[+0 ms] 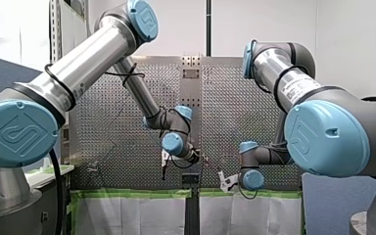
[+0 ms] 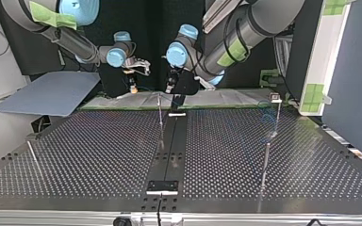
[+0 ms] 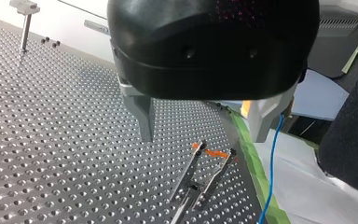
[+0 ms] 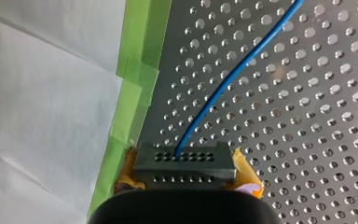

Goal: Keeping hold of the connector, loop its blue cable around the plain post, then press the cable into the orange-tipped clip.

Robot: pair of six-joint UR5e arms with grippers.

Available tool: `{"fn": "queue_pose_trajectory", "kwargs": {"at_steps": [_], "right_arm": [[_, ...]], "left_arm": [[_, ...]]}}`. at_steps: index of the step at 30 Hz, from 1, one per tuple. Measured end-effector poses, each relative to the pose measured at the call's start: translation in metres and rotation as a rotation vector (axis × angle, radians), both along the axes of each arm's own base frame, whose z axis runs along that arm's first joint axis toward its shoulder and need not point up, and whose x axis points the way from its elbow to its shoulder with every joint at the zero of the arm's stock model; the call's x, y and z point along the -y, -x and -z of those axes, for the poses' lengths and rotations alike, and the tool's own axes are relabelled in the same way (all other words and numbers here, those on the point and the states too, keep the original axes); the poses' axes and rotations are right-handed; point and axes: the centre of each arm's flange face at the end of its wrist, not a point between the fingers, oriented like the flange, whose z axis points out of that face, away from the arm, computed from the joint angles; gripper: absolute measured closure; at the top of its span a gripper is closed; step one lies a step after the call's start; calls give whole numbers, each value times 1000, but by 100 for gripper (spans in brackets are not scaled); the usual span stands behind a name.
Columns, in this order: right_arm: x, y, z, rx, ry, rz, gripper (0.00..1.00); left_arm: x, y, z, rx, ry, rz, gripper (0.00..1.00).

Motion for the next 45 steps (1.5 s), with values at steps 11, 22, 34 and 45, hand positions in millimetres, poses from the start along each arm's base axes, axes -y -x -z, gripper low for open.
{"fn": "queue_pose_trajectory", "kwargs": {"at_steps": [11, 22, 34, 45], "right_arm": [[3, 8, 1, -23, -26, 10, 100], [5, 10, 2, -10, -35, -10, 100], [3, 8, 2, -5, -42, -29, 100], [2, 6, 3, -4, -43, -38, 100]], "left_arm": [[4, -10, 38, -11, -57, -15, 2], [19, -24, 36, 57, 14, 21, 2], [22, -24, 36, 50, 53, 29, 2], [30, -25, 32, 32, 101, 52, 2]]}}
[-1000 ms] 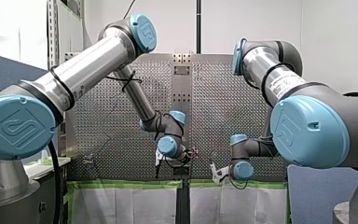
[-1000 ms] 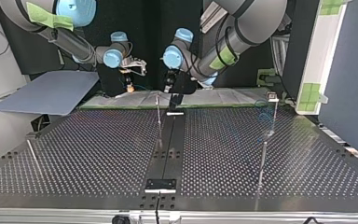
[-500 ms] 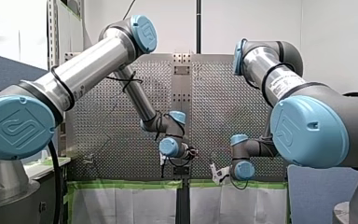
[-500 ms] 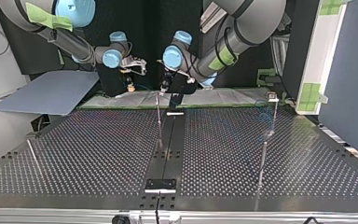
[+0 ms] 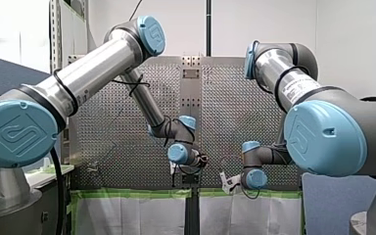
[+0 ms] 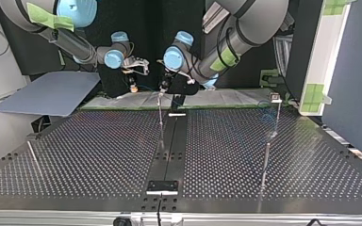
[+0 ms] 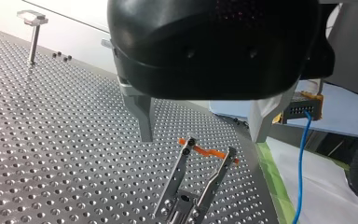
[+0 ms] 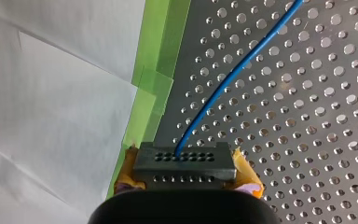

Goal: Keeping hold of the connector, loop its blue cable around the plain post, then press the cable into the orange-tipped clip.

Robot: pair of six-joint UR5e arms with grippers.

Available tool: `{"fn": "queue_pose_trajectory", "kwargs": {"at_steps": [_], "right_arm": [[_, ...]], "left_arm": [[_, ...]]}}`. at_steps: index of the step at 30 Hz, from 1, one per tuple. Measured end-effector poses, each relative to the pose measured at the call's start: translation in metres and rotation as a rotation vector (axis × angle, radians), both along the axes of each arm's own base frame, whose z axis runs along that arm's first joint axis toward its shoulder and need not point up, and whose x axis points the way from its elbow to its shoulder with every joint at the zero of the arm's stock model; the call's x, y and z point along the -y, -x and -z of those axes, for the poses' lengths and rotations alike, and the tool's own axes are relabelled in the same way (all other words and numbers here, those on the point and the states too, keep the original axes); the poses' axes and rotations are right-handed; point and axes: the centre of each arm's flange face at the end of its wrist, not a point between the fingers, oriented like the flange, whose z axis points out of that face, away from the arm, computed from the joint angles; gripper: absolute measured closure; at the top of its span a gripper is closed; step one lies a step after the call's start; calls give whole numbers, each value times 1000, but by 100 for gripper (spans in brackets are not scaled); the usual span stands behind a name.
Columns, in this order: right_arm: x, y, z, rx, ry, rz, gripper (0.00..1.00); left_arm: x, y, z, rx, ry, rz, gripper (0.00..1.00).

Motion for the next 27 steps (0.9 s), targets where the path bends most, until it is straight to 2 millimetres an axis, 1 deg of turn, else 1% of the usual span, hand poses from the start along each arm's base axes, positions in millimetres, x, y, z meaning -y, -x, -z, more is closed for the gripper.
{"fn": "queue_pose_trajectory", "kwargs": {"at_steps": [7, 18, 27], "right_arm": [[0, 1, 0, 1, -4, 2, 100], [1, 3, 0, -1, -5, 6, 100], [-7, 1, 2, -40, -25, -23, 100]], "left_arm": [[1, -2, -2, -7, 2, -10, 2], [-6, 3, 2, -29, -62, -27, 2], [-25, 5, 5, -53, -207, -79, 2]]}}
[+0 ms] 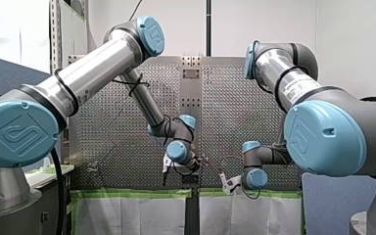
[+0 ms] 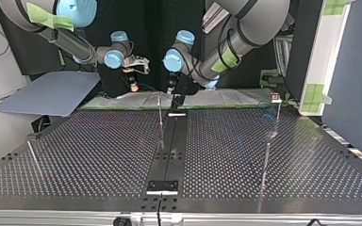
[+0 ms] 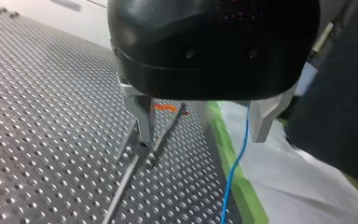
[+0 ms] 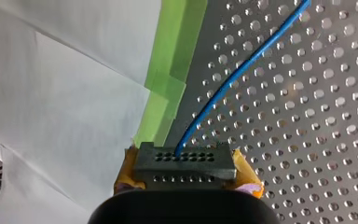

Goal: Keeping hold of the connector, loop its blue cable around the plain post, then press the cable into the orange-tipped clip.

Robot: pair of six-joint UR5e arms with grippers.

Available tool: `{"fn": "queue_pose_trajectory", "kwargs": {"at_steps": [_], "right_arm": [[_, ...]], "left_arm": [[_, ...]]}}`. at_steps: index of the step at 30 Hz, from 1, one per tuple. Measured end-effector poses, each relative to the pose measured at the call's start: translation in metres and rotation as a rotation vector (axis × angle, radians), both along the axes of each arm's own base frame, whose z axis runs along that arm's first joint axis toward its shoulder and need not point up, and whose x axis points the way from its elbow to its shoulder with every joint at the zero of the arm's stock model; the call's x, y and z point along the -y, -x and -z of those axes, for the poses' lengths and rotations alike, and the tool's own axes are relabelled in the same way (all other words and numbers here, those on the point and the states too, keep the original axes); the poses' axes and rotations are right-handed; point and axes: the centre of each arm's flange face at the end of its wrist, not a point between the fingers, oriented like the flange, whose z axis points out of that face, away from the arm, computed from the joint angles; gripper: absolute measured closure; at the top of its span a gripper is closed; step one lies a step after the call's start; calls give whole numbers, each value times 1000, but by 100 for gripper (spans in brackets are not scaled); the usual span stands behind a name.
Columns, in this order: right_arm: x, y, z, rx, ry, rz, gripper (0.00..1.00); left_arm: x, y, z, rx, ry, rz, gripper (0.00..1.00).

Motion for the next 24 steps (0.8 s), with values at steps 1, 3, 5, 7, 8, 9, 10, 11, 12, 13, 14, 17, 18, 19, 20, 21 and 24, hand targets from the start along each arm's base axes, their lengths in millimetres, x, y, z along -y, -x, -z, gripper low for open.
{"fn": "queue_pose_trajectory", "kwargs": {"at_steps": [1, 3, 5, 7, 8, 9, 10, 11, 12, 13, 14, 17, 18, 19, 20, 21, 24], "right_arm": [[-1, 0, 0, -4, -3, -5, 100], [-5, -1, 0, -16, -10, -18, 100], [-9, 0, -2, -23, -14, -27, 100], [-12, 2, -5, -24, -13, -28, 100], [-13, 3, -7, -21, -12, -27, 100], [-15, 4, -8, -19, -13, -24, 100], [-16, 5, -8, -17, -13, -21, 100], [-19, 7, -8, -15, -15, -16, 100], [-20, 7, -8, -14, -16, -14, 100], [-22, 8, -7, -14, -17, -12, 100], [-25, 8, -6, -14, -18, -11, 100], [-31, 7, -5, -19, -19, -14, 100], [-33, 6, -4, -21, -19, -15, 100], [-34, 6, -4, -22, -19, -17, 100], [-36, 5, -4, -24, -19, -19, 100], [-37, 4, -3, -26, -19, -22, 100], [-40, 0, -3, -33, -15, -36, 100]], "left_arm": [[-2, 2, 0, -3, -15, -3, 2], [-7, 7, 1, -15, -52, -12, 2], [-15, 12, 3, -30, -91, -24, 2], [-24, 17, 6, -47, -122, -39, 2], [-29, 20, 9, -57, -138, -48, 2], [-33, 22, 10, -64, -147, -53, 2], [-36, 25, 11, -71, -155, -57, 2], [-40, 28, 12, -80, -164, -61, 2], [-43, 30, 11, -86, -170, -63, 2], [-45, 33, 10, -91, -174, -64, 2], [-47, 36, 8, -98, -179, -67, 2], [-51, 39, -3, -104, -177, -87, 2], [-52, 38, -8, -104, -174, -95, 2], [-52, 38, -13, -102, -170, -103, 2], [-51, 36, -21, -97, -164, -113, 2], [-50, 34, -28, -92, -160, -121, 2], [-46, 26, -52, -66, -155, -141, 2]]}}
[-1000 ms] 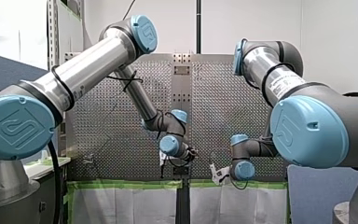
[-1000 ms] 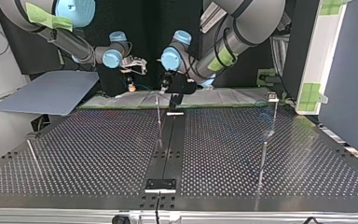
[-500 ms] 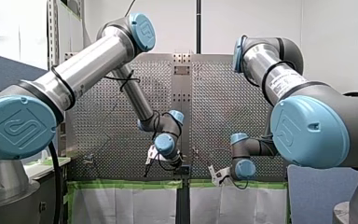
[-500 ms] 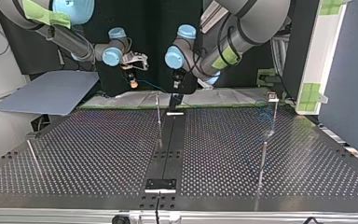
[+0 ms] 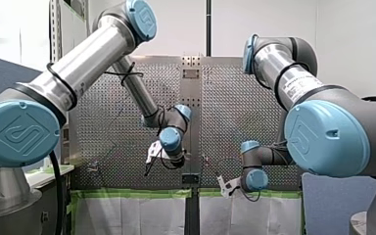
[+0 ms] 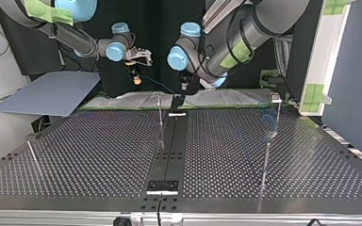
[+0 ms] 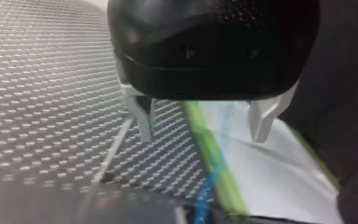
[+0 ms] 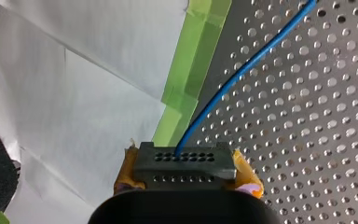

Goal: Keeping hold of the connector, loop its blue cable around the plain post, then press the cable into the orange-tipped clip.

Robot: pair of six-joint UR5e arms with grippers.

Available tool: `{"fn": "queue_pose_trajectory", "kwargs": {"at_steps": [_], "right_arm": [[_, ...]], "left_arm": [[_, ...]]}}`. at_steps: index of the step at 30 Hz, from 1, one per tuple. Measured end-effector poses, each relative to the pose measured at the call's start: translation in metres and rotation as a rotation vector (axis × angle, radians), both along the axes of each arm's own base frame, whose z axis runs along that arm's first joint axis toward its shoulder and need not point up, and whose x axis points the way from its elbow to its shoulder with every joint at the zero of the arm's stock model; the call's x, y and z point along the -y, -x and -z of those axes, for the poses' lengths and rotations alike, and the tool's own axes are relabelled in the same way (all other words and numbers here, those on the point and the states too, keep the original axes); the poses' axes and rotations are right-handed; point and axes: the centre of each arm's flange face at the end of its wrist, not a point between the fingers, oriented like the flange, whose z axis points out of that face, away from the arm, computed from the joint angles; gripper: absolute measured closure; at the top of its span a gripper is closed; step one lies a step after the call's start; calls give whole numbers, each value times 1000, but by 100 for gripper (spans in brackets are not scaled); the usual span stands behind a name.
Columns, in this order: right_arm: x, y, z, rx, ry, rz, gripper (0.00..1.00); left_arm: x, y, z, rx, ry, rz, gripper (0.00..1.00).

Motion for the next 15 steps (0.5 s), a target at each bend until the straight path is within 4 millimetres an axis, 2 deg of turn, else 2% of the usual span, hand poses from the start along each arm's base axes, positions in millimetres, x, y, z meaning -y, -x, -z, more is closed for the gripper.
{"fn": "queue_pose_trajectory", "kwargs": {"at_steps": [8, 11, 15], "right_arm": [[-5, -9, 0, 4, 13, -33, 100], [-5, -13, -1, 12, 24, -58, 100], [-4, -18, -2, 25, 45, -93, 100]], "left_arm": [[16, -17, -68, 77, -23, 4, 2], [19, -23, -80, 84, -29, 2, 2], [19, -32, -78, 71, -69, -3, 2]]}}
